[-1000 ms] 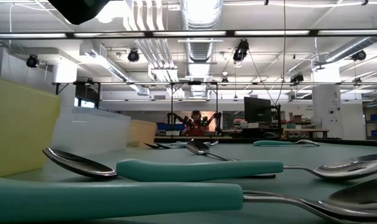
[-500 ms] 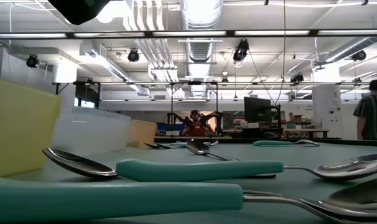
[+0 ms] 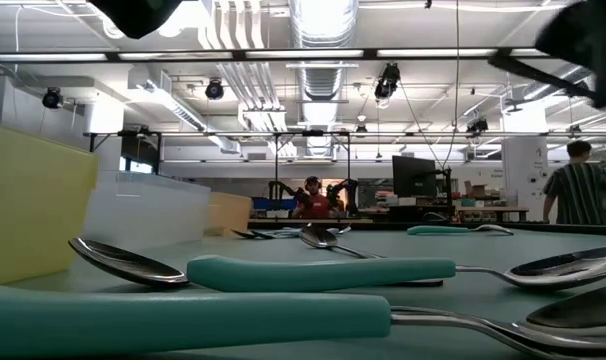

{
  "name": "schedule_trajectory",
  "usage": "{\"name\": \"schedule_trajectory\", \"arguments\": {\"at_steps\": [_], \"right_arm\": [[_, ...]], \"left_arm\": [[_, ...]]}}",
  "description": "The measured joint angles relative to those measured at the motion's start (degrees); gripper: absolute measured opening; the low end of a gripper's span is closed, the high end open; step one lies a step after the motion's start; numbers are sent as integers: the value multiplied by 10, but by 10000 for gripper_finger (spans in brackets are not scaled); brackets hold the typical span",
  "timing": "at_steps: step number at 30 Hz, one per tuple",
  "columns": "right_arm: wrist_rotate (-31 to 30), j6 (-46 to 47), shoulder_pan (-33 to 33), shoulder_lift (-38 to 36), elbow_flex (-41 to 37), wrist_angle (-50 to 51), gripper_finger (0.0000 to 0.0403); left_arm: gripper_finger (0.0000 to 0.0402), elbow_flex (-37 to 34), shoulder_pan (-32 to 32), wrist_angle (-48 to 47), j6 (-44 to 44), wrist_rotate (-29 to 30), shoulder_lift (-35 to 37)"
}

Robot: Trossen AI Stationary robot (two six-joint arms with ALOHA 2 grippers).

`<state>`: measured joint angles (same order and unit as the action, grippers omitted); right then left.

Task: Sort silverware by color (type)
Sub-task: Put the black spoon into the yellow bin

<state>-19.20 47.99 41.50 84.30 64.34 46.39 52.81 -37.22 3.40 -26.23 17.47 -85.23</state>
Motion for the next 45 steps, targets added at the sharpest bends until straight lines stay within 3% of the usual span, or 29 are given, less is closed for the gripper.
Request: {"name": "schedule_trajectory", "arguments": {"at_steps": [5,10,15,21,28,35,45], "right_arm": [[-103,-36,-39,-45,0,-44,9],[-161,-118,-80,-61,1,-142,9],[-185,-231,-125,-56,1,-270,9],[-185,-313,-166,-35,1,-365,9],[-185,-360,-193,-12,1,-422,9],[-183,-436,-198,3,1,-483,9],[-197,-465,-206,-2,1,-489,9]], "left_arm": [[168,0,2,-8,71,83,0],[168,0,17,-15,124,154,1],[168,0,41,-75,136,172,24],[168,0,80,-103,126,256,66],[168,0,128,49,29,262,69],[168,0,131,163,32,272,42],[168,0,133,174,32,276,39]]}}
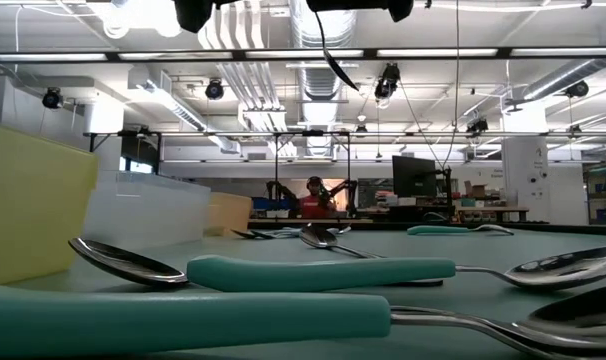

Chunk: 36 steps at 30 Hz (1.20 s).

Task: Sort silverware by color (type)
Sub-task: Put the black spoon into the yellow bin

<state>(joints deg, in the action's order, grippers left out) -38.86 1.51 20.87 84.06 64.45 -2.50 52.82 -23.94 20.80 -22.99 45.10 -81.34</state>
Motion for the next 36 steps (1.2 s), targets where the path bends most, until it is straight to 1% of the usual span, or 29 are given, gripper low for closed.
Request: {"name": "schedule_trajectory", "arguments": {"at_steps": [7,11,14,16,19,21,24,27,33,36], "right_arm": [[-3,-19,-1,0,0,0,9],[-4,-37,-2,1,0,0,9],[-7,-47,-2,1,0,0,9],[-7,-52,-2,1,0,0,9],[-6,-52,-2,1,0,0,9],[-6,-52,-2,1,0,1,9],[-4,-51,-2,1,0,0,9],[-1,-37,-2,0,0,1,20],[4,-6,1,-23,0,15,68],[20,40,6,-39,0,39,94]], "left_arm": [[168,0,6,9,0,16,0],[152,0,8,11,0,21,0],[120,0,9,11,0,21,0],[88,0,11,11,0,21,0],[27,0,12,11,0,21,0],[8,0,13,11,-6,22,0],[5,0,13,11,-3,19,0],[1,0,13,11,-3,10,0],[1,0,14,9,-5,8,0],[0,0,13,-11,-6,4,6]]}}
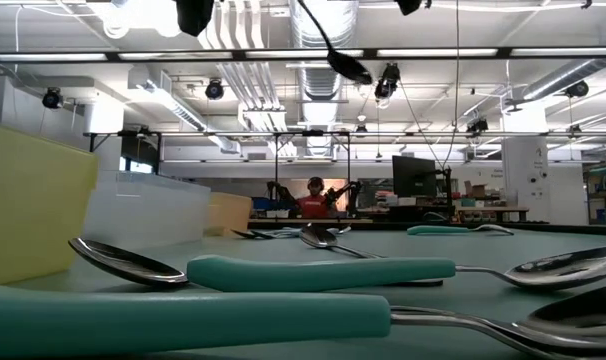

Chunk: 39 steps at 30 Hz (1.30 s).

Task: Sort silverware by color (type)
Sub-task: Put the black spoon into the yellow bin

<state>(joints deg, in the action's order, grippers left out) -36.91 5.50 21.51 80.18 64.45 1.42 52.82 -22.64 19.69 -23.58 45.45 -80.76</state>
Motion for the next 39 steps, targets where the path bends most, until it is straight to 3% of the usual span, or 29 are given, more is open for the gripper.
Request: {"name": "schedule_trajectory", "arguments": {"at_steps": [4,11,15,17,23,29,39], "right_arm": [[64,126,9,-25,0,74,115],[210,385,40,-48,0,275,105],[305,479,73,-46,0,390,92],[342,508,91,-40,0,434,88],[374,573,156,-31,-9,530,86],[383,628,200,-31,-28,528,96],[565,702,241,-26,-55,542,98]], "left_arm": [[0,0,-5,-79,-50,-57,23],[0,0,-31,-289,-202,-255,93],[0,0,-59,-350,-263,-378,133],[0,0,-78,-381,-293,-411,148],[0,0,-134,-499,-390,-433,163],[0,0,-172,-612,-456,-470,143],[0,0,-172,-618,-451,-511,87]]}}
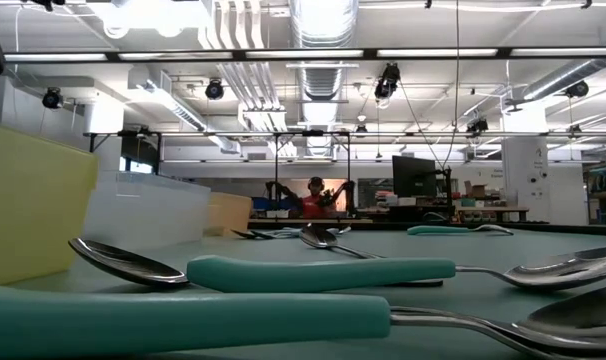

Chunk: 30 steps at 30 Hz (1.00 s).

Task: Sort silverware by color (type)
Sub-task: Put the black spoon into the yellow bin, then put the green spoon into the orange bin

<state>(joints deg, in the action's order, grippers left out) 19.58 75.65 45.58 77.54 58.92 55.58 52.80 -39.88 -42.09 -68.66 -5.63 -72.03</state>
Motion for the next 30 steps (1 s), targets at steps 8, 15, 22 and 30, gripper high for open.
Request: {"name": "schedule_trajectory", "arguments": {"at_steps": [8,15,22,30], "right_arm": [[64,55,18,3,-31,-1,98],[63,192,26,3,-34,-5,98],[53,391,53,3,-45,-6,98],[43,533,78,4,-58,-22,98]], "left_arm": [[26,0,0,73,6,-4,-31],[74,0,0,186,65,-6,-41],[111,0,0,221,175,-5,-40],[121,0,3,220,281,-5,-40]]}}
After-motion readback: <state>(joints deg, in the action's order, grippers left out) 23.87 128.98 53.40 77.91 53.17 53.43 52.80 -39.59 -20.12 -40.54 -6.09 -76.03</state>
